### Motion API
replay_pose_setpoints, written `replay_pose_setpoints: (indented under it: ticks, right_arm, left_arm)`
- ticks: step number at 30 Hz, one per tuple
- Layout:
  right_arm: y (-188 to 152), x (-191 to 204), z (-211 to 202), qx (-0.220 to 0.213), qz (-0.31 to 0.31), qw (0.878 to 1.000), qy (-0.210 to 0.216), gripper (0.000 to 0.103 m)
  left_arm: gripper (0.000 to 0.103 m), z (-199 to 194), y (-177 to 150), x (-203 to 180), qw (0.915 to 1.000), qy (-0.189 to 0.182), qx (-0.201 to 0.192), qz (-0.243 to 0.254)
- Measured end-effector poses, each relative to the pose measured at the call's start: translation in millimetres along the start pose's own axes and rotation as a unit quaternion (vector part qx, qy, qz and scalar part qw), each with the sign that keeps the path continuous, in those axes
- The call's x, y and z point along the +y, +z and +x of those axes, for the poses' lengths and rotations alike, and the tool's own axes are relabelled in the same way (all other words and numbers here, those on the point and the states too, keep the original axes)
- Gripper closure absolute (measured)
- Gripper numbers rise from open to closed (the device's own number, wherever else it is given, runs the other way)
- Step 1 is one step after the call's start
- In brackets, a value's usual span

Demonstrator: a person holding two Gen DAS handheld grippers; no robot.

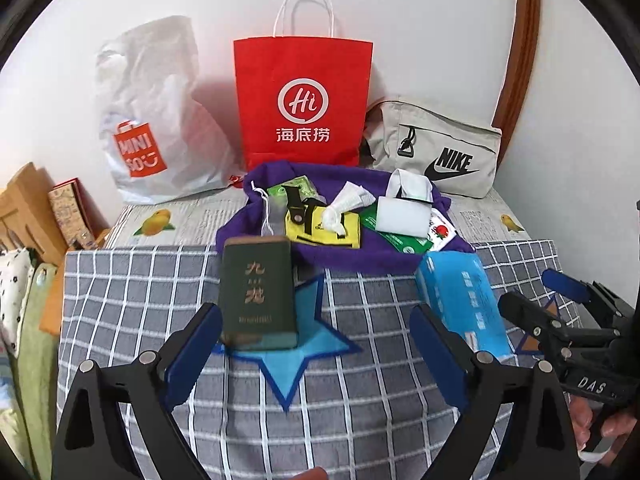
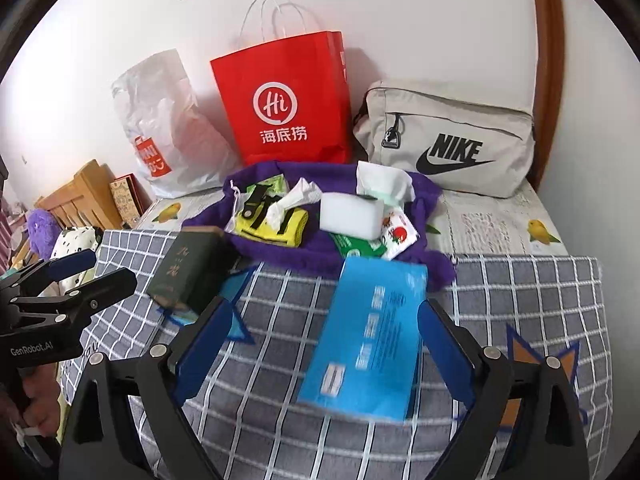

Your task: Organize soft objects

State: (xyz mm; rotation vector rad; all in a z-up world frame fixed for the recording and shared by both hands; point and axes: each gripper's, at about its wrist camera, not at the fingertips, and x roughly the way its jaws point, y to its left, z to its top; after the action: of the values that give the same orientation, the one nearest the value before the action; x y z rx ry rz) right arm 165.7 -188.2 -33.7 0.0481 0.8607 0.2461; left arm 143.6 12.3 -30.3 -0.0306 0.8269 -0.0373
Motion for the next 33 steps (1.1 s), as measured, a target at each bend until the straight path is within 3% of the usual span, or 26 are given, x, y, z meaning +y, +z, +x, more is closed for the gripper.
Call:
replay_pose_setpoints:
  ticks: [17,33]
  right_arm:
    - [-67.8,6.6,-64.2,-0.022,-0.003,1.0,-0.014,0.01]
    - [-80.3,14.8,-87.5,-0.044,-0.02,0.999,-0.013,0.01]
  left_arm:
    - [0.008,-59.0,-66.7,-11.5,0.9996,0.014,-0.024,-0.006]
    - [0.008,-86.8,-81.5,-13.8,0.9987,0.024,-0.044,-0.004]
